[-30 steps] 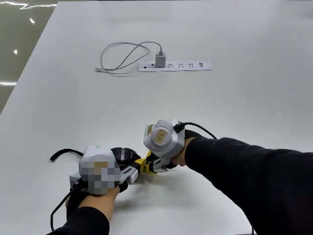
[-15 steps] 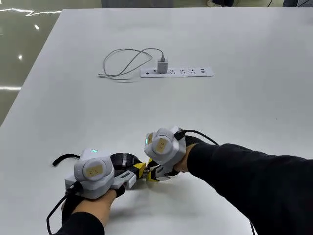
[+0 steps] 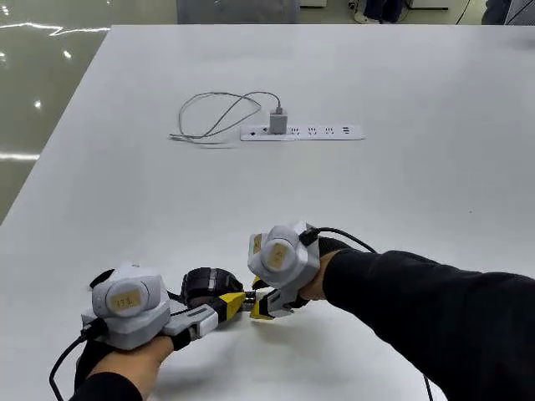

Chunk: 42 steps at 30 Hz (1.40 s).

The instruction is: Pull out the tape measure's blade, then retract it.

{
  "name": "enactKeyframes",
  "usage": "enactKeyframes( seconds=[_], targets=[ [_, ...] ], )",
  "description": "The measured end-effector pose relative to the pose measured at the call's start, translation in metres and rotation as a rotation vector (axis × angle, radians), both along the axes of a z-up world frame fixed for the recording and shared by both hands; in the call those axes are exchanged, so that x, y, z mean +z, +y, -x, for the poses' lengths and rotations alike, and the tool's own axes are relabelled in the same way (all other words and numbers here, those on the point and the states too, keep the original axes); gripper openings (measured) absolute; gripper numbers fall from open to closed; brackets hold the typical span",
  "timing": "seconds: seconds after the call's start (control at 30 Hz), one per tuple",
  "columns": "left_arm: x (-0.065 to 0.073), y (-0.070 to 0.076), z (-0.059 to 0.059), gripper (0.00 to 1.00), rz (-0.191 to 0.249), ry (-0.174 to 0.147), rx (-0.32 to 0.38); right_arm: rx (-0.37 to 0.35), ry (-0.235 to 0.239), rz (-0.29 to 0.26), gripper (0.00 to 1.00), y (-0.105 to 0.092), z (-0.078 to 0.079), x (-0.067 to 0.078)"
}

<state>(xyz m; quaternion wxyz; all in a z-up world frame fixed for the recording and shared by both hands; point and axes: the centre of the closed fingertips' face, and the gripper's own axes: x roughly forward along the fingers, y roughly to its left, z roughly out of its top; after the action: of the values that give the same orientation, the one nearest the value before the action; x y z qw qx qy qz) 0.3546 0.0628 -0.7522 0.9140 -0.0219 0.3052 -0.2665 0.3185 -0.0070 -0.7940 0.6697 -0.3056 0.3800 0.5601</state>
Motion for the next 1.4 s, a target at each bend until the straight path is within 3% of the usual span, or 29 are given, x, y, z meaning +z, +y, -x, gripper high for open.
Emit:
enactKeyframes(
  seconds=[0.1,0.17,0.23,0.3,0.4,0.47,0.53,0.67,0.9,1.0,1.23,1.27,1.33,1.4],
  targets=[
    [0.002,-0.001,0.0,0.99,-0.022,-0.025,-0.034,-0.001,-0.007,-0.005,0.25,0.0,-0.001,0.003],
    [0.003,-0.001,0.001,0.99,-0.014,-0.019,-0.039,-0.012,-0.008,-0.017,0.26,0.0,-0.002,0.006],
    [0.006,-0.006,0.004,0.99,0.057,0.013,-0.036,-0.017,-0.01,-0.025,0.27,0.0,-0.002,0.008],
    [0.002,-0.003,0.004,0.99,0.024,0.014,-0.055,-0.026,-0.015,-0.036,0.29,0.0,-0.002,0.013],
    [0.005,-0.003,0.007,0.99,0.025,-0.001,-0.093,-0.048,-0.025,-0.062,0.31,-0.003,0.001,0.021],
    [0.005,0.0,0.008,0.99,-0.001,-0.01,-0.124,-0.066,-0.034,-0.08,0.32,-0.007,0.002,0.026],
    [0.008,0.0,0.01,0.99,0.013,-0.025,-0.159,-0.08,-0.042,-0.092,0.33,-0.011,0.002,0.03],
    [0.012,0.002,0.016,0.99,-0.001,-0.032,-0.214,-0.106,-0.054,-0.114,0.34,-0.018,0.004,0.038],
    [0.015,0.012,0.018,0.99,-0.025,-0.034,-0.245,-0.155,-0.069,-0.154,0.38,-0.03,0.008,0.05],
    [0.012,0.019,0.02,0.99,-0.048,-0.02,-0.258,-0.173,-0.076,-0.171,0.4,-0.037,0.011,0.055],
    [0.02,0.028,0.025,0.99,-0.026,-0.019,-0.278,-0.227,-0.09,-0.212,0.44,-0.051,0.013,0.065],
    [0.018,0.028,0.029,0.99,-0.032,-0.005,-0.308,-0.238,-0.091,-0.218,0.45,-0.054,0.014,0.066],
    [0.016,0.033,0.03,0.99,-0.072,-0.009,-0.33,-0.252,-0.092,-0.225,0.47,-0.059,0.015,0.067],
    [0.018,0.034,0.03,0.99,-0.066,-0.01,-0.33,-0.262,-0.094,-0.233,0.48,-0.063,0.017,0.068]
  ],
)
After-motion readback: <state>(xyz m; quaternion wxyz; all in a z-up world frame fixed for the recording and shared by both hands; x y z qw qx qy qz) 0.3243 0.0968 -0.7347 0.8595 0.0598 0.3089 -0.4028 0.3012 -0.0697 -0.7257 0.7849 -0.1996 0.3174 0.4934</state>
